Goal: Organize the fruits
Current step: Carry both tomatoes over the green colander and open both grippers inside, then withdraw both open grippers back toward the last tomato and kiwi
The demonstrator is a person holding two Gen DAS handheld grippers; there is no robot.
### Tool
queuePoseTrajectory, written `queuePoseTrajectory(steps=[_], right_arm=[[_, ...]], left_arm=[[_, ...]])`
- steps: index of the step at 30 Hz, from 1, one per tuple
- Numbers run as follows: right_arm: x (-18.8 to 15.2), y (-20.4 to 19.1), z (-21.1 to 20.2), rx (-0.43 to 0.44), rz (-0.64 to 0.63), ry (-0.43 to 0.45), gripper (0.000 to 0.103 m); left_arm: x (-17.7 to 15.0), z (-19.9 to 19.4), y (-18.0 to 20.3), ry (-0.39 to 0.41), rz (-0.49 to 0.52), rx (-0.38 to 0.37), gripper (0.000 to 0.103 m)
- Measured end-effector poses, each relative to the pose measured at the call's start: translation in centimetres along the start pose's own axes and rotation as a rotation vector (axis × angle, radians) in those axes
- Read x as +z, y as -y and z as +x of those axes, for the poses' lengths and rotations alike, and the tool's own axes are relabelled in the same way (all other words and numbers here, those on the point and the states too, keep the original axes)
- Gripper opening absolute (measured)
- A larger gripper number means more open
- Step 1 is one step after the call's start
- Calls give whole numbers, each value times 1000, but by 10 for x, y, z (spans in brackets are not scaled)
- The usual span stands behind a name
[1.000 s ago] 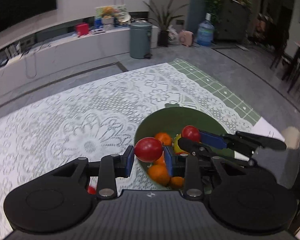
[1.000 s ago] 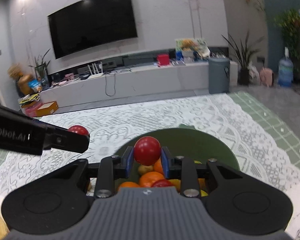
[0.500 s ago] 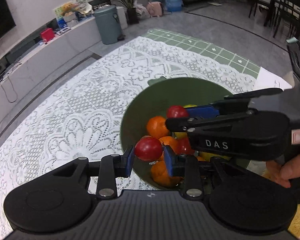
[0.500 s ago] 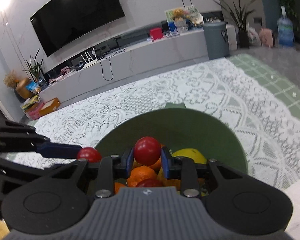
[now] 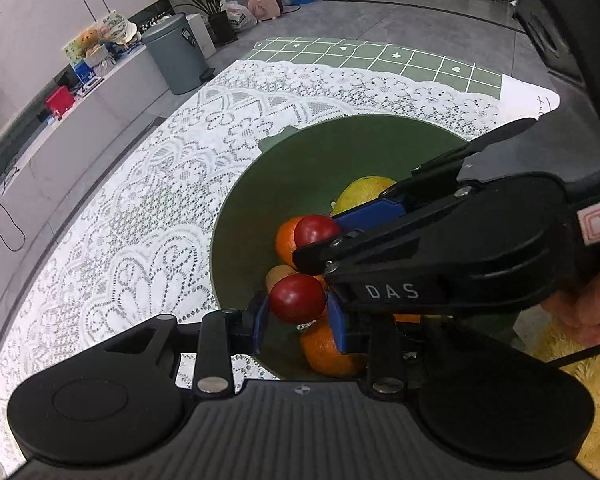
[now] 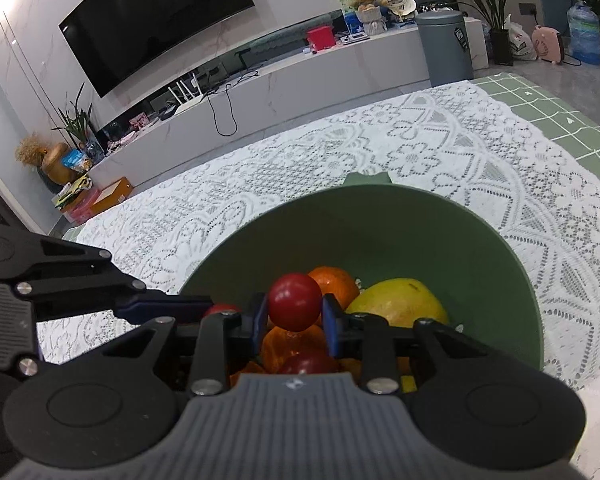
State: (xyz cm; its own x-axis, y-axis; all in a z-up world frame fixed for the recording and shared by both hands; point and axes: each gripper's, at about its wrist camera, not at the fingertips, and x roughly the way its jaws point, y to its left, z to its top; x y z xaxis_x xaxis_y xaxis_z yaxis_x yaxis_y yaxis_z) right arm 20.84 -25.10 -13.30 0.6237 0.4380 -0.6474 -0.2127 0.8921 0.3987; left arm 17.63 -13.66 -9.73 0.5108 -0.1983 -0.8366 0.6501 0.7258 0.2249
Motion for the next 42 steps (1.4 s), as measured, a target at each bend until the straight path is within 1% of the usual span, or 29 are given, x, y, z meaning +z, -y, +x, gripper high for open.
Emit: queuePoseTrajectory(steps=[5, 10, 12, 13, 15, 20, 22, 24, 26, 28, 30, 32, 37, 42], right_arm=[[-1, 1, 1, 5, 7, -4, 29], [0, 1, -1, 5, 17, 11, 29], [0, 3, -5, 9, 28, 29, 33], [0, 3, -6, 7, 32, 40, 35], [0, 4, -9, 1, 38, 54, 35], [0, 5, -9, -4, 40, 61, 36], [-1, 6, -11, -4, 44, 66, 36], [-1, 6, -12, -5, 47, 72, 37], [-1, 6, -14, -8, 45, 80, 41], [-2, 5, -17, -15, 40, 96, 41], [-2, 5, -21, -20, 41, 114, 44], [-3, 5, -25, -30, 41, 135, 57], [-7, -5, -34, -42, -9, 188, 58], [-14, -22, -41, -46, -78, 230, 59]], left_arm=[[-2, 3, -3, -2, -16, -1, 36], [-2, 4, -2, -1, -26, 4, 36], [-1, 5, -1, -2, -31, 8, 36], [-1, 5, -1, -2, -35, 11, 37], [-1, 5, -1, -1, -42, 23, 41], [-3, 3, 0, 5, -39, 37, 42], [-3, 1, 1, 8, -37, 41, 47], [-4, -3, 2, 14, -34, 51, 51], [-5, -8, 3, 23, -32, 54, 51], [-6, -16, 3, 35, -43, 53, 51], [-9, -25, 1, 50, -66, 53, 51], [-12, -36, -3, 64, -101, 60, 51], [-25, -63, -11, 110, -217, 96, 52], [-41, -88, -18, 140, -308, 157, 52]])
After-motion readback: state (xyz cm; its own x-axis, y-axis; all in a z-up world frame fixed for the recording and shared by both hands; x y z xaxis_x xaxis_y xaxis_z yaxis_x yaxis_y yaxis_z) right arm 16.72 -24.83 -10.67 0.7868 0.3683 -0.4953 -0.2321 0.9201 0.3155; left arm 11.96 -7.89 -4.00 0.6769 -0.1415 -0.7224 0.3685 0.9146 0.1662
